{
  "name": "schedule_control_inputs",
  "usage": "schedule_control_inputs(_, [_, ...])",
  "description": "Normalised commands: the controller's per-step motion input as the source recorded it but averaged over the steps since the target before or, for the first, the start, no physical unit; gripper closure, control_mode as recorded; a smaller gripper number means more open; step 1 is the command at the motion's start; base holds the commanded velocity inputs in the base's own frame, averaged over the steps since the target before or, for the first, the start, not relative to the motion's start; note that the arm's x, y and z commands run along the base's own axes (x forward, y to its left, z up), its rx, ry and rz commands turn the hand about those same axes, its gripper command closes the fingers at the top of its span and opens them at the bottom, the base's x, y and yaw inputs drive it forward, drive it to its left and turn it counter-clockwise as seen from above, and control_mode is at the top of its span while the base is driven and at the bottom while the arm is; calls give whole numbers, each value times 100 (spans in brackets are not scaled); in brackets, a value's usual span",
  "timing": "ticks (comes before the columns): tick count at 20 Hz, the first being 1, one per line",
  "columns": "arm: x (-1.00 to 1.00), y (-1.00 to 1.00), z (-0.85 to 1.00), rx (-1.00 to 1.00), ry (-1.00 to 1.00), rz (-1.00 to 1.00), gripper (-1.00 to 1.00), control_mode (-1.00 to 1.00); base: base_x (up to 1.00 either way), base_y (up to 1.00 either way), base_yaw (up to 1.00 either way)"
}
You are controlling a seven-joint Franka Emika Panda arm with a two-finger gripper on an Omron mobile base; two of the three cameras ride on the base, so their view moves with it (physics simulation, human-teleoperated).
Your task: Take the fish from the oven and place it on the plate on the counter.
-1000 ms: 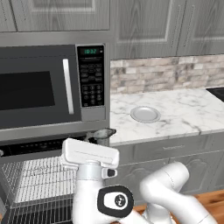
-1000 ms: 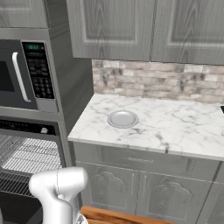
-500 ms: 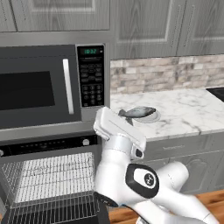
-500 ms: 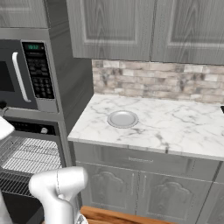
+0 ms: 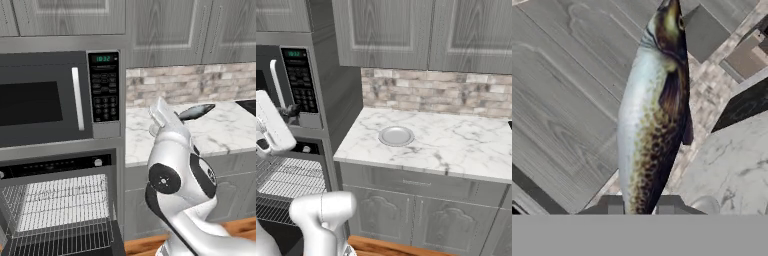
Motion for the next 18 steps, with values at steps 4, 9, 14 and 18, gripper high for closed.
schedule_control_inputs(4, [7,-100,0,10,40,3,100,-100,0,0,0])
schedule_control_inputs(9, [5,-100,0,12,29,23,100,-100,0,0,0])
schedule_control_inputs(14, [0,-82,0,11,25,33,100,-100,0,0,0])
schedule_control_inputs(18, [3,-44,0,2,35,34,100,-100,0,0,0])
